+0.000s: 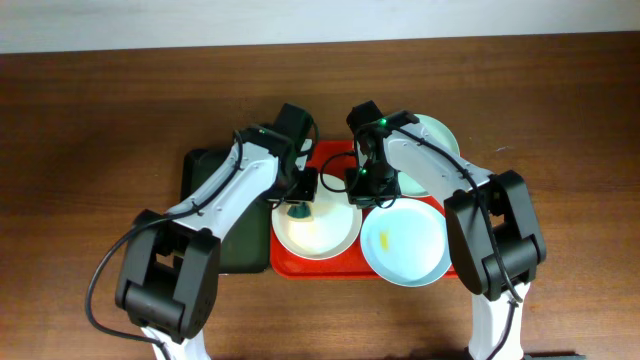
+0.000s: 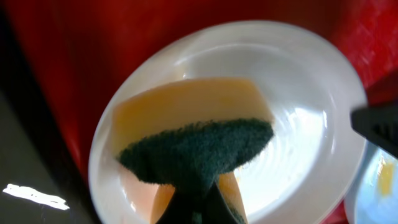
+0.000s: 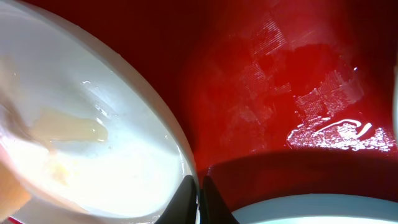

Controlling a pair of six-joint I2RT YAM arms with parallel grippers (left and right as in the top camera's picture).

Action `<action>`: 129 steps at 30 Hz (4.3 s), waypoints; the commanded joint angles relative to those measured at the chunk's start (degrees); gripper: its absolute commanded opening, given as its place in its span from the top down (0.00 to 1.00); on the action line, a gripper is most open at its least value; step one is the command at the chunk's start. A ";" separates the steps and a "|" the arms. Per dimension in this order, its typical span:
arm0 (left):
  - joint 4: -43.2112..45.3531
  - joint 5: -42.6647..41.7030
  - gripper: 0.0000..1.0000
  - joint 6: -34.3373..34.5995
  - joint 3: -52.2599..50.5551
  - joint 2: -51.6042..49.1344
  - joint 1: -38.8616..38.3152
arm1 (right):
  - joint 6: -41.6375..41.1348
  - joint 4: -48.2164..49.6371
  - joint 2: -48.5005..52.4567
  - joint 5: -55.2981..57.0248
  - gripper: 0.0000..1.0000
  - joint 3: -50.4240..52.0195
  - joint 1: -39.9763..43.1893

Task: Clean dirty plates on tray and stack at the side
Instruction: 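Scrub the white plate with the sponge while the right gripper holds it, then return the sponge to the green tray and release it with left gripper, then lift the white plate with the right gripper and tilt it over the green tray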

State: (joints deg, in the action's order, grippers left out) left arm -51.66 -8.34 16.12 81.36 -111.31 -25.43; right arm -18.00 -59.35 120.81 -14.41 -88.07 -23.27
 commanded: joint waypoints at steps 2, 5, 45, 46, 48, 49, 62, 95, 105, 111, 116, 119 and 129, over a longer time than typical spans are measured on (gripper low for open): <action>4.79 3.89 1.00 4.72 -6.93 1.38 -0.57 | -0.31 0.66 0.44 0.09 0.96 -0.33 -0.76; 6.29 3.82 1.00 5.16 -9.62 1.40 -0.96 | -0.31 0.66 0.44 0.09 0.96 -0.33 -0.76; -6.16 -6.23 1.00 -1.70 -1.79 7.93 -1.27 | -0.31 0.63 0.44 0.09 0.96 -0.33 -0.76; -7.61 -5.05 1.00 -1.73 -1.79 9.94 -0.46 | -0.31 0.63 0.44 0.09 0.96 -0.33 -0.76; -10.69 -0.39 1.00 -1.70 -1.79 12.66 0.96 | -0.31 0.59 0.44 0.09 0.96 -0.31 -0.76; -11.87 2.05 1.00 -1.68 -1.79 13.20 1.57 | -0.31 0.46 0.44 0.09 0.96 -0.33 -0.76; -7.15 14.16 1.00 -0.90 -15.13 13.14 13.22 | -0.28 0.22 0.44 0.09 0.94 -0.33 -0.76; -17.00 8.11 0.01 1.18 4.50 22.88 30.25 | -0.28 2.25 0.44 0.13 0.84 1.20 -1.16; -17.03 8.11 0.01 1.18 4.50 22.88 30.25 | -0.31 3.17 0.42 3.50 0.96 2.03 -0.90; -17.00 8.11 0.01 1.18 4.50 22.88 30.25 | 0.33 -6.71 0.39 -0.46 0.96 -7.56 3.65; -17.00 8.11 0.01 1.18 4.50 22.88 30.25 | 1.70 -11.52 -1.07 -1.05 0.96 -12.13 5.01; -17.00 8.11 0.01 1.18 4.50 22.88 30.25 | 1.66 -14.27 -1.99 -1.88 0.96 -16.83 4.90; -17.00 8.11 0.01 1.18 4.50 22.88 30.25 | -7.48 -3.26 -1.95 0.61 0.96 -19.08 -2.25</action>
State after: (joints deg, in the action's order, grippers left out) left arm -68.60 0.19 16.78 85.56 -88.60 4.64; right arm -21.89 -64.60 120.81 -15.18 -105.93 -22.55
